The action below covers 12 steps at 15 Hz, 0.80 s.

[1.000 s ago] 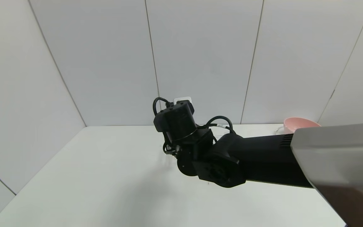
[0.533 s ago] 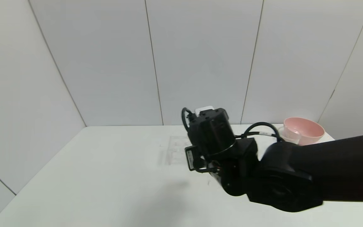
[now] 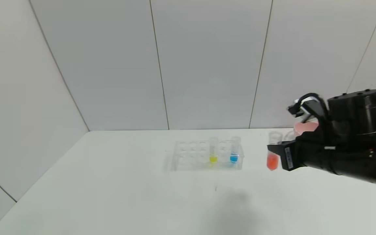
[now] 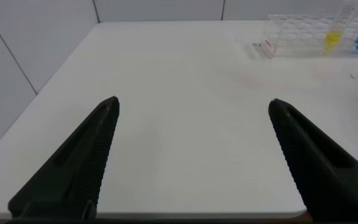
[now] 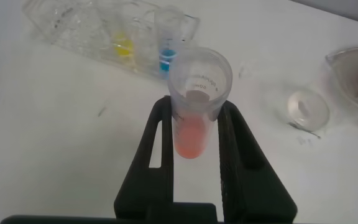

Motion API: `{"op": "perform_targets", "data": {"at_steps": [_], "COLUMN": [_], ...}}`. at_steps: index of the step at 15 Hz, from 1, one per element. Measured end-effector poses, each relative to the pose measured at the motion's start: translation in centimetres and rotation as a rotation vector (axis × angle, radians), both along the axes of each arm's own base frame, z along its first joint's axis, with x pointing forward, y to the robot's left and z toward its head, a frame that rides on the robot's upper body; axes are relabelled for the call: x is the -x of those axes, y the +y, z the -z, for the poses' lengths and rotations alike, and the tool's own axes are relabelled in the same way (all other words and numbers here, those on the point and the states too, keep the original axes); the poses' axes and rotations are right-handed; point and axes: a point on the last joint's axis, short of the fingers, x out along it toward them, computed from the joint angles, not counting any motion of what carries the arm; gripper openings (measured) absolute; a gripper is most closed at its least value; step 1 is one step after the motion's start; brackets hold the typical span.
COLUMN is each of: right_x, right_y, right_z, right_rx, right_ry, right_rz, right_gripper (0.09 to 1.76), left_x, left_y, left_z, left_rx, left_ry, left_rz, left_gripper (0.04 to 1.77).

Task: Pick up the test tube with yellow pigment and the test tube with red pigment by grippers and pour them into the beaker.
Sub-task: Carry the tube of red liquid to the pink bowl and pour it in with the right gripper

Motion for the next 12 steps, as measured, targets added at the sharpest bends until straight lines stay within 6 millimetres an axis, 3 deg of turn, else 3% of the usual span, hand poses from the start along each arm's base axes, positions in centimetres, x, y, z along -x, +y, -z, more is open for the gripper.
{"op": "perform_targets", "data": {"at_steps": [4,7,12], "right_x": [-0.9,-1.4,-3.3], "right_y": [-8.0,-12.5,-16.3], "right_z": [-1.2,-1.1,-0.4], "right_rx": [0.01,0.071,0.204], "right_ry": [-0.046,-0.086,-0.12], "right_rz": [-0.005,-0.065,-0.1], "right_gripper": [0.48,0.48,0.48], "left_x": [0.0,0.0,0.0], "left_y": [0.0,0.0,0.0], "left_z": [0.0,0.0,0.0], "left_rx": [0.0,0.0,0.0], "left_ry": [0.0,0.0,0.0], "left_rz": [0.0,0.0,0.0], "left_gripper": [1.72,1.72,1.72]}}
